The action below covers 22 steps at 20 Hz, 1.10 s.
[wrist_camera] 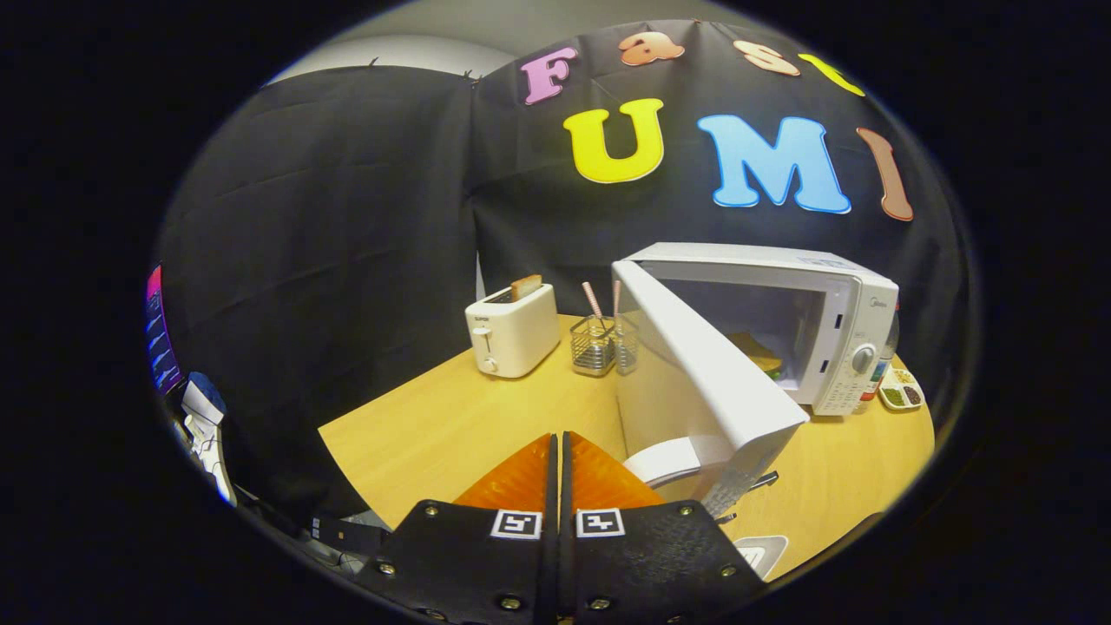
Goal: Open the microwave, put the food inside, and close the microwave door.
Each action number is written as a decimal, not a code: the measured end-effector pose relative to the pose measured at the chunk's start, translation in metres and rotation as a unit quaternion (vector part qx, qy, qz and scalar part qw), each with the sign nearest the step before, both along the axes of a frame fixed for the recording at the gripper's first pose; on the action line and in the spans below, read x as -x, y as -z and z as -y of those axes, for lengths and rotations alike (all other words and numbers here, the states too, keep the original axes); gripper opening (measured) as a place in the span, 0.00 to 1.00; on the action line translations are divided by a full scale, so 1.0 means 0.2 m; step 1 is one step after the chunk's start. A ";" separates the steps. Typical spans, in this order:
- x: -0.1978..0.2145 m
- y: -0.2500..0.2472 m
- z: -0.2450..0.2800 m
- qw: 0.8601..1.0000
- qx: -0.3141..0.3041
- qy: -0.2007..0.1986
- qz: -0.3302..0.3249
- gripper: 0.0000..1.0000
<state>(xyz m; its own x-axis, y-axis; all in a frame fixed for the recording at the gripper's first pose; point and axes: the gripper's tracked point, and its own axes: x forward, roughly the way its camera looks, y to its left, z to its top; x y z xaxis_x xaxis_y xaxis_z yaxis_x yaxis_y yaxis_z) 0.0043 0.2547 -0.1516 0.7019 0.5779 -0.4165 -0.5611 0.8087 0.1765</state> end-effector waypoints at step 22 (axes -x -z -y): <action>-0.78 0.16 0.60 0.995 0.000 0.099 -0.022 0.01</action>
